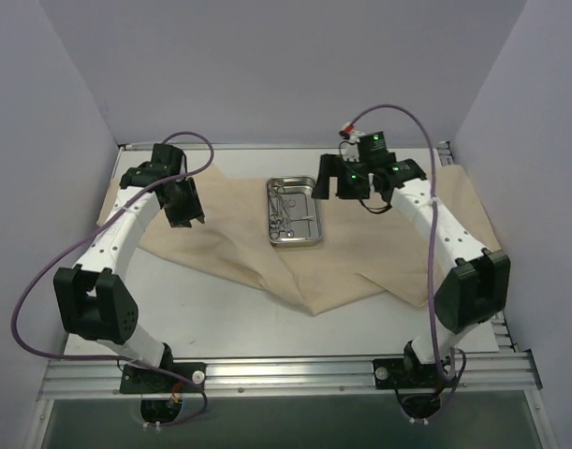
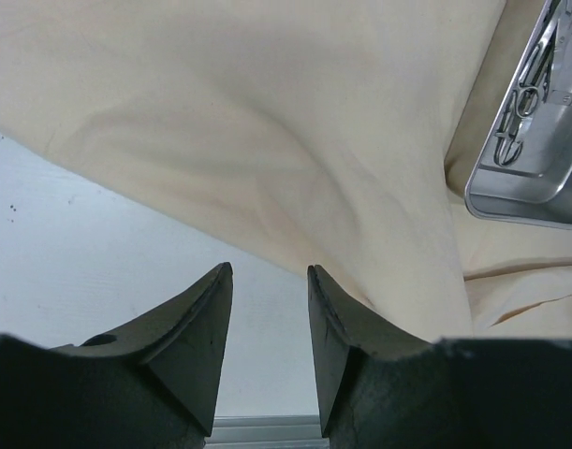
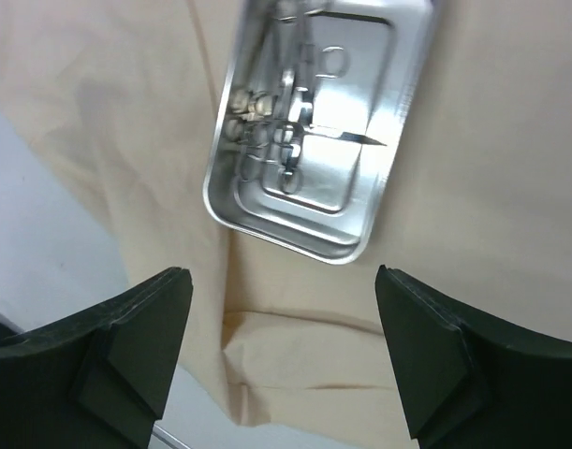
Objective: Open and lay out the surgical kit
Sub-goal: Open the surgical kit at the center of the board.
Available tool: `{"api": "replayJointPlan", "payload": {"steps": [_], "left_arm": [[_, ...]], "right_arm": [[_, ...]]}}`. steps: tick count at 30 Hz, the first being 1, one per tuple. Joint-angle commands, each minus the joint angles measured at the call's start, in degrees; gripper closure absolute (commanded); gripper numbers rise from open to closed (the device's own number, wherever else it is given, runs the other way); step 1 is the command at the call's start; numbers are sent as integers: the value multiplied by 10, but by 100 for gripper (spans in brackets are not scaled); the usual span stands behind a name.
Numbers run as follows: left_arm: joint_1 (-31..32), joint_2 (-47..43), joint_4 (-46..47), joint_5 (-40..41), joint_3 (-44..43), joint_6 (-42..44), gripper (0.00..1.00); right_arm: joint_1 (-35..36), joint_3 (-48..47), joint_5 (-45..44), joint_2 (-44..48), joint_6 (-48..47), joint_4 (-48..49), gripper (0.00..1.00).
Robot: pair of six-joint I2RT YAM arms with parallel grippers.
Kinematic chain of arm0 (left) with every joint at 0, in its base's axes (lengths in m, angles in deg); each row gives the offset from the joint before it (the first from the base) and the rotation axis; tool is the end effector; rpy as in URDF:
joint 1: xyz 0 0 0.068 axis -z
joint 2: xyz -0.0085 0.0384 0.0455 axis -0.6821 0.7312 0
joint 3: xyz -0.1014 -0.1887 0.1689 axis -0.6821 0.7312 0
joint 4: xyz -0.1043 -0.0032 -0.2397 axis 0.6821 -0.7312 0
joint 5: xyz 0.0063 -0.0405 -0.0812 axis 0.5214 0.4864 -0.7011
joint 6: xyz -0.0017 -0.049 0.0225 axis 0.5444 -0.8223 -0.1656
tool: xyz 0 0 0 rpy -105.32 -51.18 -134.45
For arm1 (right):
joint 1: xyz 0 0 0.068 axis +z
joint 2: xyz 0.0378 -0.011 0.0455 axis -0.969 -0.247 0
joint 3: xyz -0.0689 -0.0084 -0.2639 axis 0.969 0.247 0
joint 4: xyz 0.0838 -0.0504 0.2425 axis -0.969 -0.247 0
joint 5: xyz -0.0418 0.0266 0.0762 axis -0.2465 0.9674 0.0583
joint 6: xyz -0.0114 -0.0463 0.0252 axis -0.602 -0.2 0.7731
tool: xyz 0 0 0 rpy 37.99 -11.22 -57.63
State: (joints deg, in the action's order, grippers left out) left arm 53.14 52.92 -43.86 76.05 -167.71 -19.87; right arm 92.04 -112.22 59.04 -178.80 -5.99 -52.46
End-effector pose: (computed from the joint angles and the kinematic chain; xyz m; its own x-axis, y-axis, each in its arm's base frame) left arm 0.3265 -0.0587 0.3082 -0.8683 -0.3020 -0.3936 -0.2362 0.9493 -0.2074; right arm 0.3461 0.1140 0.3525 -0.6501 0.0984 -0.7535 -0.3636 0.8304 0.4222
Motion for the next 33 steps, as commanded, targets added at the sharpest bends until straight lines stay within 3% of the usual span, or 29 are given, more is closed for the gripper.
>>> {"api": "replayJointPlan", "payload": {"steps": [1, 6, 7, 9, 12, 20, 33], "left_arm": [[-7, -67, -8, 20, 20, -46, 53], [-28, -77, -28, 26, 47, -79, 53], [-32, -77, -32, 19, 47, -83, 54], [-41, -82, -49, 22, 39, -88, 54], [-49, -96, -65, 37, 33, -93, 54], [-58, -131, -75, 41, 47, -102, 54], [-59, -126, -89, 25, 38, -106, 53]], "right_arm": [[76, -67, 24, -73, -67, 78, 20], [156, -218, 4, -227, -68, 112, 28], [173, -245, 3, -254, -63, 108, 35], [187, -364, 5, -346, -56, 47, 43], [208, -486, 18, -439, -57, -37, 43], [239, -468, 58, -482, -60, -21, 21], [271, -539, 16, -578, -50, -27, 29]]}}
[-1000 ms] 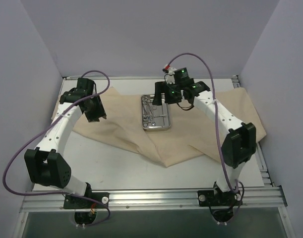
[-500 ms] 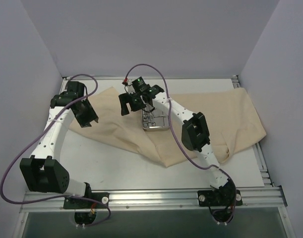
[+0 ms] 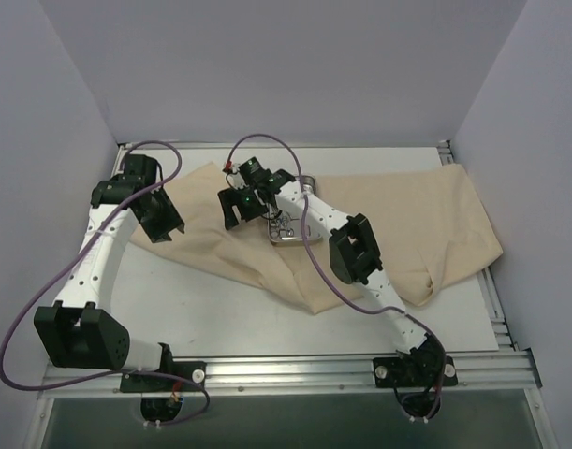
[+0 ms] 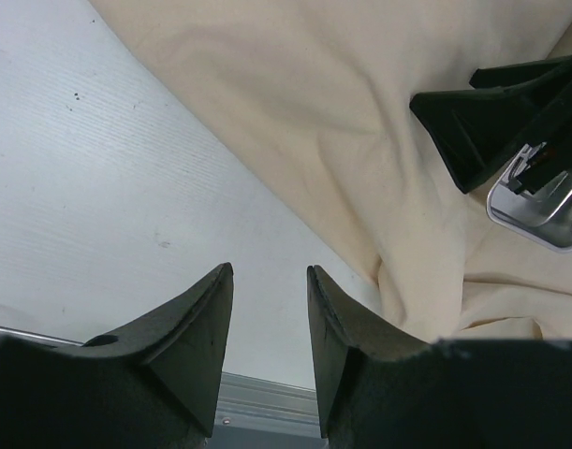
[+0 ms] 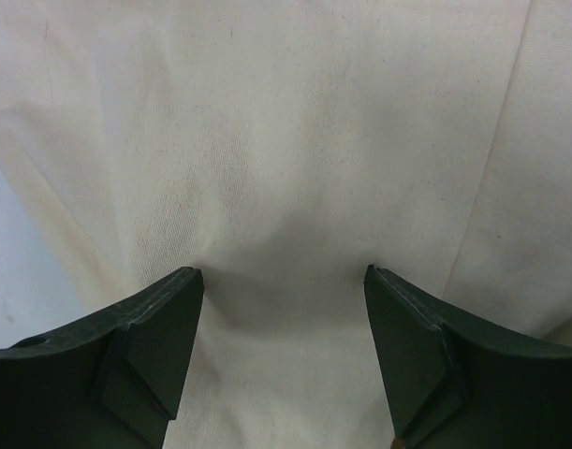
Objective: Open and lay out the surgical kit
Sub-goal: Open the surgical kit at the center of the board.
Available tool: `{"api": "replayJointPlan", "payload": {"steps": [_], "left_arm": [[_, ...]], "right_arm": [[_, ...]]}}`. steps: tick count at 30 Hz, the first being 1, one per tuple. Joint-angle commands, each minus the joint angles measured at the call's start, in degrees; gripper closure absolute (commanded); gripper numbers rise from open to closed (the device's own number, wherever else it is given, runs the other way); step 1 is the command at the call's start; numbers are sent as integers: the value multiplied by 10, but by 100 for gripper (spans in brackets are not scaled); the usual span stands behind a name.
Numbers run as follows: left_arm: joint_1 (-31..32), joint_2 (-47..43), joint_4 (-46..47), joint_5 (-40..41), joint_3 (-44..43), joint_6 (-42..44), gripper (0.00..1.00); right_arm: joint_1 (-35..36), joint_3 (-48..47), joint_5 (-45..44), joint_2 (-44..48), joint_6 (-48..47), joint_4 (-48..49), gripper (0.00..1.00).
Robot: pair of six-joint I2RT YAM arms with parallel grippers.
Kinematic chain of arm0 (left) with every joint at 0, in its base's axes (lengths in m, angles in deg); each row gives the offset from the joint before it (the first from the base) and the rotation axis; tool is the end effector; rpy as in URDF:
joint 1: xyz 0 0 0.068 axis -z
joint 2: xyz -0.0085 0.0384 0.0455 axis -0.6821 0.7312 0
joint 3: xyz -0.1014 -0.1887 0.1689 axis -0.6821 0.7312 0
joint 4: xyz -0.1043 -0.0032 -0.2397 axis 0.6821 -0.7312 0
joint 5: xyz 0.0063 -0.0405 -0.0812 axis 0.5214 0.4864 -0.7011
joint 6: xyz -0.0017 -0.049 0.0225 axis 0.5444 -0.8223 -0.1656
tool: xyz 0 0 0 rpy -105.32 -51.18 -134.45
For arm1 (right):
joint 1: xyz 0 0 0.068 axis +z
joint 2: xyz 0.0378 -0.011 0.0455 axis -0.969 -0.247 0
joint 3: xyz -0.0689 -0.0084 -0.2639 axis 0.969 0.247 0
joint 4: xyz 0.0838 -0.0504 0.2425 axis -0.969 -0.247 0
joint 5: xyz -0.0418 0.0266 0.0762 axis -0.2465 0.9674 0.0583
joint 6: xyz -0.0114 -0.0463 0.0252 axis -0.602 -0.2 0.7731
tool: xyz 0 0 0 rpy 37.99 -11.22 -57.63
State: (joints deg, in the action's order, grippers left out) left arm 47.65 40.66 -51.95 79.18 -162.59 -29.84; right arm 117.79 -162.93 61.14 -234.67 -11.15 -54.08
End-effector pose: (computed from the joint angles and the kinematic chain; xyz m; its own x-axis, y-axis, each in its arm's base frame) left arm 0.2675 -0.0201 0.3350 -0.7580 -0.5377 -0.3692 -0.4889 0.8431 -0.2240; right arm 0.4182 0.3955 0.2012 -0.6321 -0.3114 -0.7095 -0.7209 0.5720 0.3913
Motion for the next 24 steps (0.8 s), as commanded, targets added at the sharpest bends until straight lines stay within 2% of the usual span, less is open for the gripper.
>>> {"api": "replayJointPlan", "payload": {"steps": [1, 3, 5, 6, 8, 9, 10, 17, 20, 24], "left_arm": [[-4, -3, -9, -7, -15, -6, 54], [-4, -2, -10, -9, -19, -6, 53], [-4, 1, -13, -7, -27, -3, 54], [-4, 1, -15, -6, -28, -2, 53], [-4, 2, -14, -3, -32, -2, 54], [-3, 2, -15, -2, -33, -2, 54], [-4, 2, -14, 0, -34, -1, 54], [-3, 30, -6, 31, -73, 30, 53], [-5, 65, -7, 39, -106, 44, 53], [-8, 123, 2, 20, -139, 52, 46]], "right_arm": [[16, -36, -1, -25, 1, -12, 31], [24, -40, 13, -33, -1, -7, 34], [33, -38, 41, -34, -1, 1, 44], [35, -37, 54, -34, 1, 3, 59], [41, -30, 88, -26, 5, 16, 77], [51, -22, 115, -18, 7, 20, 90], [59, -2, 119, -10, 5, 22, 92], [141, 152, 140, 116, 1, 39, 91], [160, 208, 141, 160, -13, 39, 84], [147, 261, 96, 231, -8, 77, 47]]}}
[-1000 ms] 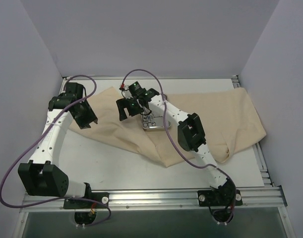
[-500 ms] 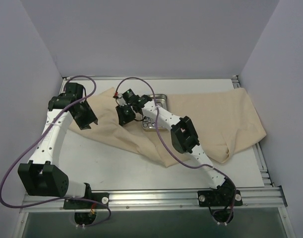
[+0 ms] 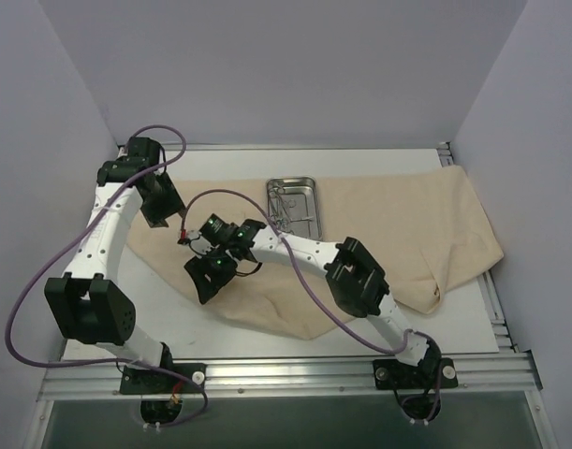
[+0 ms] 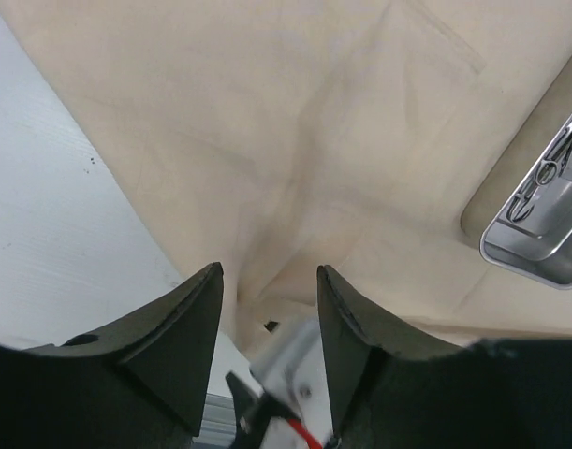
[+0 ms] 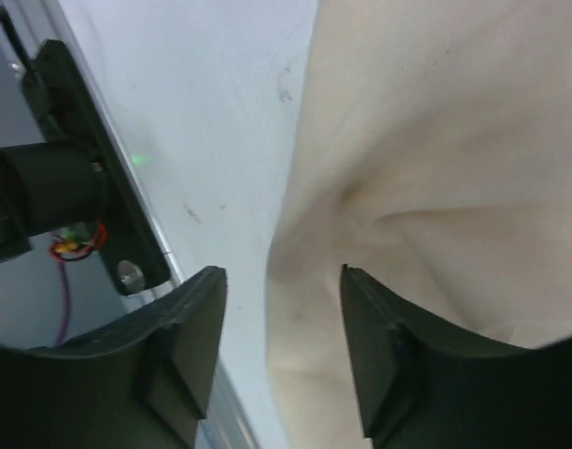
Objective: Open and lay out the surgical kit
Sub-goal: Open the surgical kit at the center of the board.
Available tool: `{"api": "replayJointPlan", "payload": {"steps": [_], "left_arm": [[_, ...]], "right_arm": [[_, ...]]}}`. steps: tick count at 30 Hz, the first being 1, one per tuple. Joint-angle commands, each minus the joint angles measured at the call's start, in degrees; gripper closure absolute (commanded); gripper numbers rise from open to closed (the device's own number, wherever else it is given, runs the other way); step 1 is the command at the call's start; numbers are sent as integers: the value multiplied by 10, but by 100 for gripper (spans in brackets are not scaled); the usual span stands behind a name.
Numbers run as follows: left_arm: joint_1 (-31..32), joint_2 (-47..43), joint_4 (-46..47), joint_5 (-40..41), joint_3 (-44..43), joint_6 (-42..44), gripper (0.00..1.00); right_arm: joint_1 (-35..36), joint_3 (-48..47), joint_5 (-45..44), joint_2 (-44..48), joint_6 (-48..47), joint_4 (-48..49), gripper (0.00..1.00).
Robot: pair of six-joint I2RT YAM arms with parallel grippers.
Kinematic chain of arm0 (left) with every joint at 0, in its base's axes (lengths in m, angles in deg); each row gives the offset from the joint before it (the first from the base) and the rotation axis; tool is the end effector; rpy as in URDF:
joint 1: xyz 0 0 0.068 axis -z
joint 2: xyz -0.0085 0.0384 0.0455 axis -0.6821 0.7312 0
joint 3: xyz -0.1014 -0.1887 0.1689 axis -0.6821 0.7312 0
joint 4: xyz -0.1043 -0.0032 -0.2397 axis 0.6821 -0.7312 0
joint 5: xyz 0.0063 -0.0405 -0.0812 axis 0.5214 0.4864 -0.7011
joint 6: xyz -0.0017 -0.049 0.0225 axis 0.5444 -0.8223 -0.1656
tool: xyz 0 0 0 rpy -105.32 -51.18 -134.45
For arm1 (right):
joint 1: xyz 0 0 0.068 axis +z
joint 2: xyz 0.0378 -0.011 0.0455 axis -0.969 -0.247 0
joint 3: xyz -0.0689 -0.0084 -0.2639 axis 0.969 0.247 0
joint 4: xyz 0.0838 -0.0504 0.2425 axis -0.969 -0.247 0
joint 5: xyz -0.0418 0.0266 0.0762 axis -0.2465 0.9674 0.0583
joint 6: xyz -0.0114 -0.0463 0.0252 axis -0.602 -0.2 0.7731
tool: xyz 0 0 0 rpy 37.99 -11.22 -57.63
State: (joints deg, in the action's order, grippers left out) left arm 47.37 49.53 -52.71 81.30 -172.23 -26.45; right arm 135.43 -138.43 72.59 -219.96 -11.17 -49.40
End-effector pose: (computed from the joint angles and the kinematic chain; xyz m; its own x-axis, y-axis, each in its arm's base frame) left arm 0.3074 -0.0205 0.3420 -0.7743 -0.4901 -0.4002 -0.4609 0.8702 -0.1740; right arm 0.2456 0.4595 0.2046 -0.5349 -0.5730 -0.6209 -0.8270 0.2045 0.5237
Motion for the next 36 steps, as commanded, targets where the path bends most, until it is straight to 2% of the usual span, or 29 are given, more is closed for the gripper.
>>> {"api": "replayJointPlan", "payload": {"steps": [1, 3, 5, 6, 8, 9, 11, 13, 15, 19, 25, 29, 36], "left_arm": [[-5, 49, 4, -5, -53, 18, 46], [-3, 90, -10, -9, -86, 19, 44], [1, 114, -12, -23, -105, 24, 43], [9, 138, -18, -26, -115, 27, 42], [21, 164, -30, -31, -150, 28, 42], [41, 192, -45, -30, -164, 27, 42], [67, 216, -57, -18, -204, 29, 42], [108, 247, -71, 8, -236, 25, 42], [132, 272, -71, 33, -251, 16, 42], [172, 332, -85, 76, -304, -11, 43], [195, 431, -117, 133, -420, -42, 47], [199, 483, -121, 151, -471, -42, 55], [204, 539, -112, 150, -516, -27, 55]], "right_arm": [[-49, 16, -29, 94, -4, 36, 43], [-76, 19, -69, 128, 27, 42, 31], [-123, 27, -79, 162, 46, 48, 27], [-137, 36, -120, 175, 66, 44, 20], [-181, 43, -164, 207, 74, 16, 12], [-196, 48, -213, 216, 83, 1, 1], [-233, 50, -236, 231, 89, -49, 0], [-303, 57, -229, 243, 83, -108, 0], [-357, 75, -262, 261, 74, -127, 0], [-420, 136, -329, 333, 61, -127, 0], [-535, 198, -295, 380, 57, -138, 13], [-565, 207, -288, 415, 50, -146, 16], [-580, 226, -273, 432, 48, -142, 16]]}}
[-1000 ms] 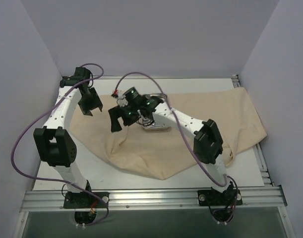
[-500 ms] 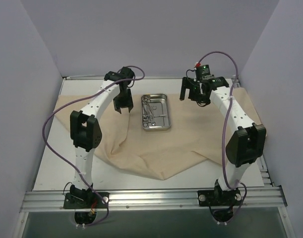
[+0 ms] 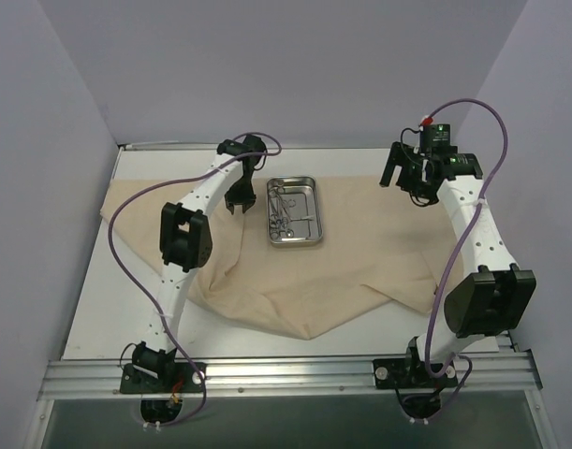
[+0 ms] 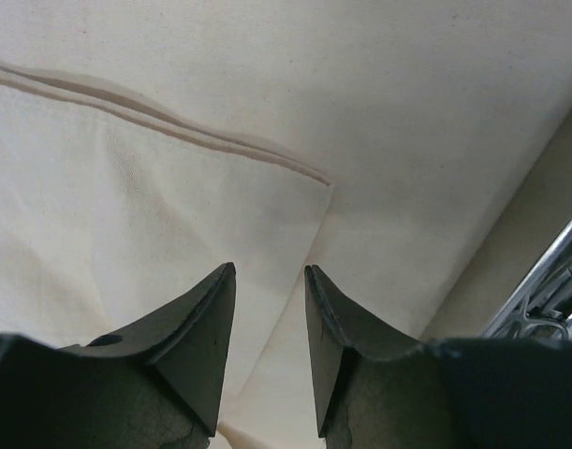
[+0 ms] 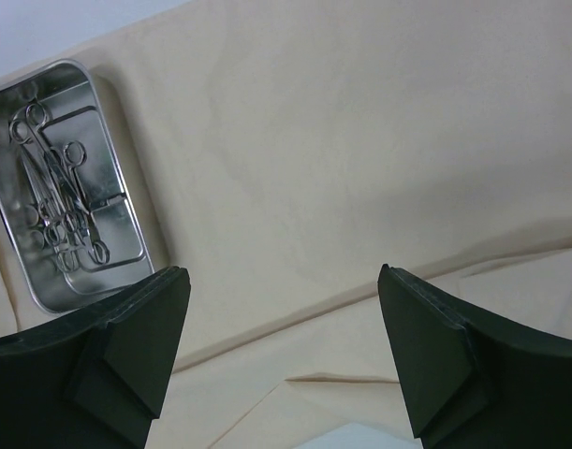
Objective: Open and lay out the surgical kit
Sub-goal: Open the surgical kit at the center of the board.
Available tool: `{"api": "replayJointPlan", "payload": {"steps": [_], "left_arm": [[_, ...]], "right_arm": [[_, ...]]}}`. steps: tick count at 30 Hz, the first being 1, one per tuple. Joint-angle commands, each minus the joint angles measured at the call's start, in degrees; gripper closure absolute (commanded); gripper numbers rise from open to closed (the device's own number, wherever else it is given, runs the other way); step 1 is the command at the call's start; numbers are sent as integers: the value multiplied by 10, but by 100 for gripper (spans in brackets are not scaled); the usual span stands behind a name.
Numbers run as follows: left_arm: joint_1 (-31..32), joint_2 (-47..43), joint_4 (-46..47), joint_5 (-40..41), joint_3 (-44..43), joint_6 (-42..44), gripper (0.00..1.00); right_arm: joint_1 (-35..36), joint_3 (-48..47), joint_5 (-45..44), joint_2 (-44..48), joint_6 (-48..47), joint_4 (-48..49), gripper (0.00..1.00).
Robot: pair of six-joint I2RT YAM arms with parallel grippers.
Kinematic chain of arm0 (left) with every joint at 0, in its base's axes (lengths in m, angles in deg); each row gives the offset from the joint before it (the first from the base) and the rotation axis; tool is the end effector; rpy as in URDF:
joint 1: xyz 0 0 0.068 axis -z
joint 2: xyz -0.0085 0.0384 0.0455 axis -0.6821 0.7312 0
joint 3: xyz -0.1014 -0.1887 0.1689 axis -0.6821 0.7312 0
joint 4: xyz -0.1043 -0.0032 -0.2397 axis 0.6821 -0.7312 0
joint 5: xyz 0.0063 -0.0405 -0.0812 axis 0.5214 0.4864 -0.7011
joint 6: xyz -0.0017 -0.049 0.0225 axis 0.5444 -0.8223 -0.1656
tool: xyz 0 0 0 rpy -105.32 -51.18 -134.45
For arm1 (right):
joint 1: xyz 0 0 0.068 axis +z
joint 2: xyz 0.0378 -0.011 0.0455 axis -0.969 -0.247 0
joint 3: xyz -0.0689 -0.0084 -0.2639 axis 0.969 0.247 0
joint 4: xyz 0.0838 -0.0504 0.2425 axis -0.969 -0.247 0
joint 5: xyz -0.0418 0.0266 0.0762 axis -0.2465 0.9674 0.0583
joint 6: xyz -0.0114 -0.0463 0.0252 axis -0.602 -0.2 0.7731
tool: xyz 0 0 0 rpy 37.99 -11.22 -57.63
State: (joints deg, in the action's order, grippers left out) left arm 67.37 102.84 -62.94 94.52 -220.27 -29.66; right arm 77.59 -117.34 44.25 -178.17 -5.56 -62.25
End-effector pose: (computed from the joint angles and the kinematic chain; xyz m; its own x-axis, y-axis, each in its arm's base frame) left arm 0.4576 -0.1952 0.2082 -0.9255 -0.2027 -0.3198 -0.2580 0.9558 0.1408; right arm 0.3538 0.0147 0.3700 -0.5968 0.2813 -0.7515 0.0811 0.9529 0.2923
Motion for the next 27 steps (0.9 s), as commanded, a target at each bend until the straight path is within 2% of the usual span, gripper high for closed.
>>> {"api": "replayJointPlan", "payload": {"steps": [1, 27], "left_arm": [[6, 6, -10, 25, -36, 7, 55], [14, 55, -6, 29, -19, 27, 55]], "right_arm": [[-3, 19, 19, 15, -5, -10, 16], [-15, 31, 56, 3, -6, 8, 16]]}}
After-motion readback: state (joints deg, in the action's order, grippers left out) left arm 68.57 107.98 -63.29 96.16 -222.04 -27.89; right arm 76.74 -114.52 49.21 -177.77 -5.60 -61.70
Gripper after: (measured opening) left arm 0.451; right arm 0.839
